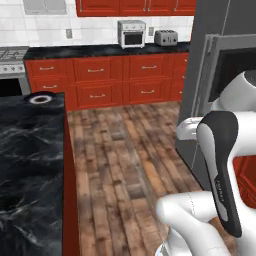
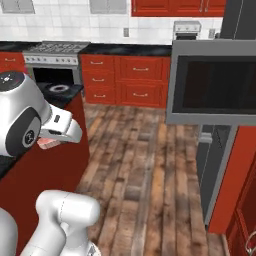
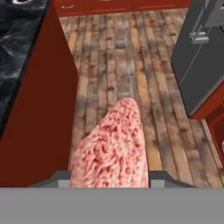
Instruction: Pick the steak from the microwave and place it on plate located on the counter.
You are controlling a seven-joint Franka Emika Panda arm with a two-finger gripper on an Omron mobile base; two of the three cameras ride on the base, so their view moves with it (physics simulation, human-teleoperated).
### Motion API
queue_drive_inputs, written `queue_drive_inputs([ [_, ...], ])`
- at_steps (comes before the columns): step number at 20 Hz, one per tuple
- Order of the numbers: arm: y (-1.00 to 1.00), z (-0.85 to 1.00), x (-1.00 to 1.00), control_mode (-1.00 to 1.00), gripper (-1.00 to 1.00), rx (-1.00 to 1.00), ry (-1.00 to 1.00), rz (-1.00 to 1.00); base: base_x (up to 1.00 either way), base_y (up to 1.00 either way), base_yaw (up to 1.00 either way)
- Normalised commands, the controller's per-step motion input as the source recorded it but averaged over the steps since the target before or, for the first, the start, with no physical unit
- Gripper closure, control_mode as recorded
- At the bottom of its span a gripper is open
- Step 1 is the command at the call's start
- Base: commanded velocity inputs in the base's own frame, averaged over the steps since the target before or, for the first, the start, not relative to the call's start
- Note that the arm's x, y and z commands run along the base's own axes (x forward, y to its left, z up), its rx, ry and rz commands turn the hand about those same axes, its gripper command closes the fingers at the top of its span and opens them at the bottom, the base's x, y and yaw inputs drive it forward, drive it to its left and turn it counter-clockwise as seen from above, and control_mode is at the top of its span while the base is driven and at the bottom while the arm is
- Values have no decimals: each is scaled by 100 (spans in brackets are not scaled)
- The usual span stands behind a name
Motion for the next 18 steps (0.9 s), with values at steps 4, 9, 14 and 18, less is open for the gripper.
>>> queue_drive_inputs([
  [4, 0, 0, 0, 100, 100, 0, 0, 0, 12, -4, 39],
  [9, 0, 0, 0, 100, 100, 0, 0, 0, 63, -1, 0],
  [14, 0, 0, 0, 100, 100, 0, 0, 0, 93, -12, 0],
  [18, 0, 0, 0, 100, 100, 0, 0, 0, 100, -9, 0],
])
